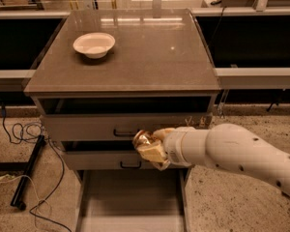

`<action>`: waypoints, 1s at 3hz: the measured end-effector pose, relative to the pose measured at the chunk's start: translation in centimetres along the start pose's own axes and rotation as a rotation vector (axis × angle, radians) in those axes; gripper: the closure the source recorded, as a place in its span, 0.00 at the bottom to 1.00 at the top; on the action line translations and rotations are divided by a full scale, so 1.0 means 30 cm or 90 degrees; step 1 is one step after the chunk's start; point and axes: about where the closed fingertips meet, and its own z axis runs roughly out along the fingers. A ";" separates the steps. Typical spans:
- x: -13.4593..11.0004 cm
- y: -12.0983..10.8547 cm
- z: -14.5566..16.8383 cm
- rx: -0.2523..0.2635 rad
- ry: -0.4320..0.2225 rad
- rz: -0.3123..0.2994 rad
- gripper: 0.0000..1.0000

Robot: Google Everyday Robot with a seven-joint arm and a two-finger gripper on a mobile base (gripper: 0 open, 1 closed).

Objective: Place orange can into bottom drawer

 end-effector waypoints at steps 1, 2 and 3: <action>0.106 -0.016 0.267 -0.041 0.008 -0.005 1.00; 0.106 -0.016 0.267 -0.041 0.008 -0.005 1.00; 0.182 0.105 0.239 -0.060 0.015 0.010 1.00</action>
Offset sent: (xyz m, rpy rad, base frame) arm 0.0366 0.0449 -0.1145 0.0246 0.0527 0.0875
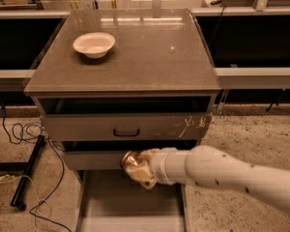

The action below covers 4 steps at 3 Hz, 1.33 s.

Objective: Place orange can into bottom drawer

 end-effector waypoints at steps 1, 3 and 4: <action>0.164 0.206 -0.045 -0.015 0.012 0.028 1.00; 0.206 0.293 -0.065 -0.024 0.020 0.022 1.00; 0.184 0.235 -0.056 -0.010 0.005 0.010 1.00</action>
Offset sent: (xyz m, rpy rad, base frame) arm -0.0714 0.0064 -0.0218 0.0134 0.0481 -0.0073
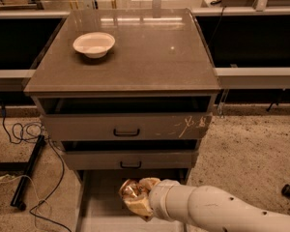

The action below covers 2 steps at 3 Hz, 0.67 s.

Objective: Place orange can into bottom drawer

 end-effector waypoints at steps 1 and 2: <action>0.030 -0.009 0.037 0.007 -0.015 -0.022 1.00; 0.081 -0.037 0.075 0.013 -0.020 -0.046 1.00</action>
Offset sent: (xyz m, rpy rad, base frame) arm 0.0123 -0.0106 -0.0597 -0.0326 -0.1168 0.0370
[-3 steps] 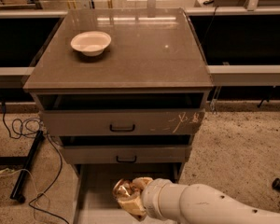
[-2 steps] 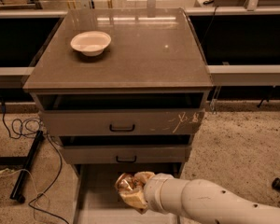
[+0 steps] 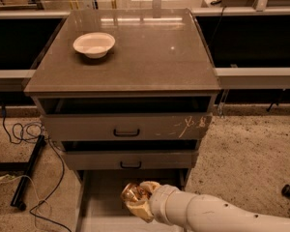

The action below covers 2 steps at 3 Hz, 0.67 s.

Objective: Place orange can into bottom drawer

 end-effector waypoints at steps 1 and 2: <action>0.005 -0.076 0.072 -0.001 -0.003 -0.037 1.00; 0.005 -0.076 0.072 -0.001 -0.003 -0.037 1.00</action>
Offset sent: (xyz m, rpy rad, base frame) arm 0.0211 -0.0006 -0.0127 -0.0167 -0.0345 0.0282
